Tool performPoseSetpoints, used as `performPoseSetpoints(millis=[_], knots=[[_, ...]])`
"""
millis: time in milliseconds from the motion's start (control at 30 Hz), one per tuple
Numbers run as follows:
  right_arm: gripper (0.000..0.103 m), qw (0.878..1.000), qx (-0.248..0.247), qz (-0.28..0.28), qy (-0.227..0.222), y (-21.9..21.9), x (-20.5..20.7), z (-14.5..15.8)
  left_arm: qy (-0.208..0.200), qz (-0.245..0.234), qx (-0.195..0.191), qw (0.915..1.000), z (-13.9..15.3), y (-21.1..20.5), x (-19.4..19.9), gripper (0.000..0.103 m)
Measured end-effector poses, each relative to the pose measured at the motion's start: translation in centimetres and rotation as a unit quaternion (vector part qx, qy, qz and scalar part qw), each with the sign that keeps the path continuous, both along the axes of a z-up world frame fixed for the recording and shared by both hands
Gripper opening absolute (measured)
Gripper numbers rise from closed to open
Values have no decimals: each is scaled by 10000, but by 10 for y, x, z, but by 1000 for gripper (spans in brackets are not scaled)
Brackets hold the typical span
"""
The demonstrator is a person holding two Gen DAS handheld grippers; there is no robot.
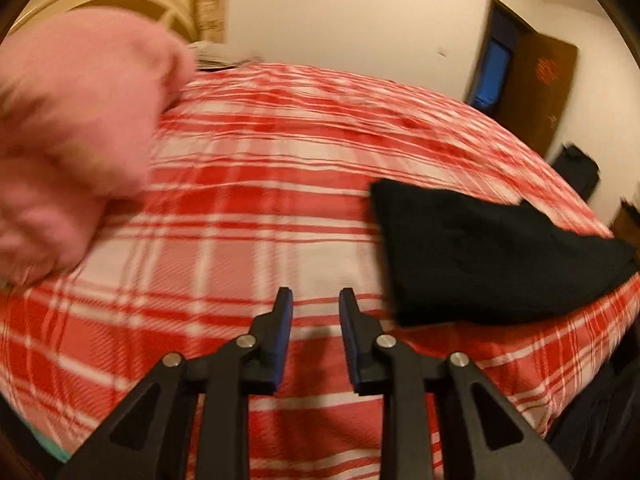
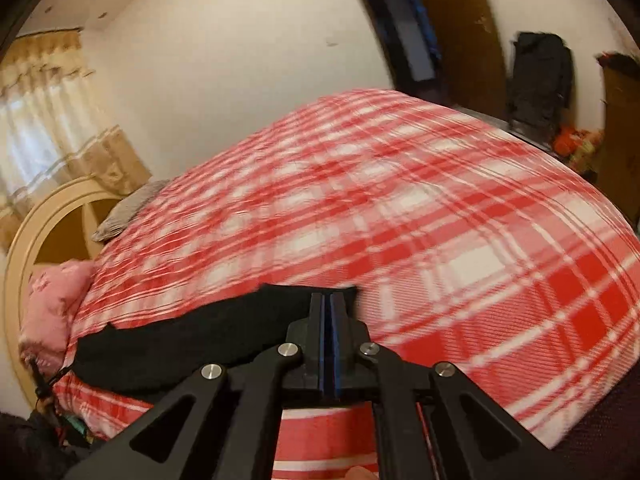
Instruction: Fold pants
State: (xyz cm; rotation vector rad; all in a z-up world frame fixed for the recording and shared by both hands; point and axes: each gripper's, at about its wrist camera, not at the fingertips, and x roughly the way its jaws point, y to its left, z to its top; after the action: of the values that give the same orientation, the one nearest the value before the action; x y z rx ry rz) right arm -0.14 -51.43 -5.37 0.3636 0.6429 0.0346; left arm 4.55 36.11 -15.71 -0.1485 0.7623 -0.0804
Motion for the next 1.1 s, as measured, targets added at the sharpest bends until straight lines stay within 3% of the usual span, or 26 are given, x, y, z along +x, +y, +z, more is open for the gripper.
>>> performPoseSetpoints(millis=[133, 200, 267, 300, 333, 400, 633, 800, 1000, 1033, 1100], knots=[[5, 9965, -162, 819, 30, 65, 26, 10, -177, 249, -312, 9990, 9, 4, -4, 25], [18, 9901, -316, 1360, 113, 110, 44, 13, -321, 98, -349, 9988, 20, -11, 1, 25], [71, 9810, -380, 1894, 191, 152, 59, 13, -462, -155, -349, 9982, 32, -33, 9, 26], [75, 9757, -360, 2147, 247, 176, 69, 11, -531, -339, -366, 9973, 38, -46, 14, 33], [75, 9707, -397, 2351, 312, 198, 77, 10, -571, -463, -360, 9966, 42, -56, 17, 43], [75, 9614, -543, 2652, 498, 241, 99, 4, -596, -732, -358, 9949, 47, -79, 28, 50], [74, 9323, 4, 3490, 947, 363, 183, -18, -299, -1469, 40, 9887, 25, -140, 47, 50], [67, 9127, 613, 3766, 1461, 437, 239, -48, 34, -1388, 195, 9901, 0, -135, 38, 50], [64, 8981, 1004, 3687, 2179, 500, 273, -97, -148, -1387, -102, 9902, 0, -124, 27, 50], [60, 8951, 1060, 3662, 2313, 508, 277, -106, -167, -1398, -117, 9900, 0, -123, 26, 50], [39, 8874, 1194, 3643, 2560, 516, 283, -121, -190, -1403, -110, 9899, -1, -123, 27, 50]])
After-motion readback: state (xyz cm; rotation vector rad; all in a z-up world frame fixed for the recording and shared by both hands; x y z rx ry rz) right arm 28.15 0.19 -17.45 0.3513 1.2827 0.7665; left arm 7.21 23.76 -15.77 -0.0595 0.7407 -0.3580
